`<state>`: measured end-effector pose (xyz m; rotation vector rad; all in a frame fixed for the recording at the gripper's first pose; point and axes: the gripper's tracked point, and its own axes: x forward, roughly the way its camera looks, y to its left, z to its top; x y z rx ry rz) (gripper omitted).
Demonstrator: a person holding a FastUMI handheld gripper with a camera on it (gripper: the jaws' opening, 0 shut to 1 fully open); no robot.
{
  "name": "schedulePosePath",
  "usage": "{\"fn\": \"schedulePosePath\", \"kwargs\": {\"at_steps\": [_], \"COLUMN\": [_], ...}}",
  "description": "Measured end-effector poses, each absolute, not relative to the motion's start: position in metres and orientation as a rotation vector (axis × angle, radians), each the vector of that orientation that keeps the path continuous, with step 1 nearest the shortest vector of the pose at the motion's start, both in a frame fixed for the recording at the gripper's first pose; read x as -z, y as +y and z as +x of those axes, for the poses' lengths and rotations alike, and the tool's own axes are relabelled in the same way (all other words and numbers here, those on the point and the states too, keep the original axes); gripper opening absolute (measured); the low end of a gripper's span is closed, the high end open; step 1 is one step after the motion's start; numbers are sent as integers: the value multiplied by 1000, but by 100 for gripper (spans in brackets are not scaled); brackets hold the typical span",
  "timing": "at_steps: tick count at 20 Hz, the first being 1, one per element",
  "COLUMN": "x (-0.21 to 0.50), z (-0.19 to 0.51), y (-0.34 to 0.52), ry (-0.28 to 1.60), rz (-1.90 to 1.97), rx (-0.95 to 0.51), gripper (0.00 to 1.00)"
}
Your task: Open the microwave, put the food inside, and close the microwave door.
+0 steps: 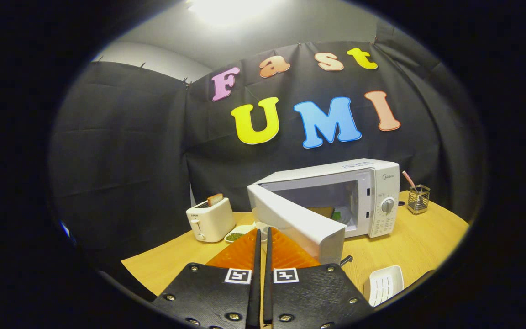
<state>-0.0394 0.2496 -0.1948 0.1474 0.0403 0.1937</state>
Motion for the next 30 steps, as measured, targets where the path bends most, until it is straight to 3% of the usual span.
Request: {"fn": "schedulePosePath", "kwargs": {"at_steps": [12, 18, 30], "x": [228, 222, 202], "z": [25, 58, 131], "y": [200, 194, 133], "ry": [145, 138, 96], "rz": [183, 148, 105], "rx": [-98, -102, 41], "gripper": [4, 4, 3]}}
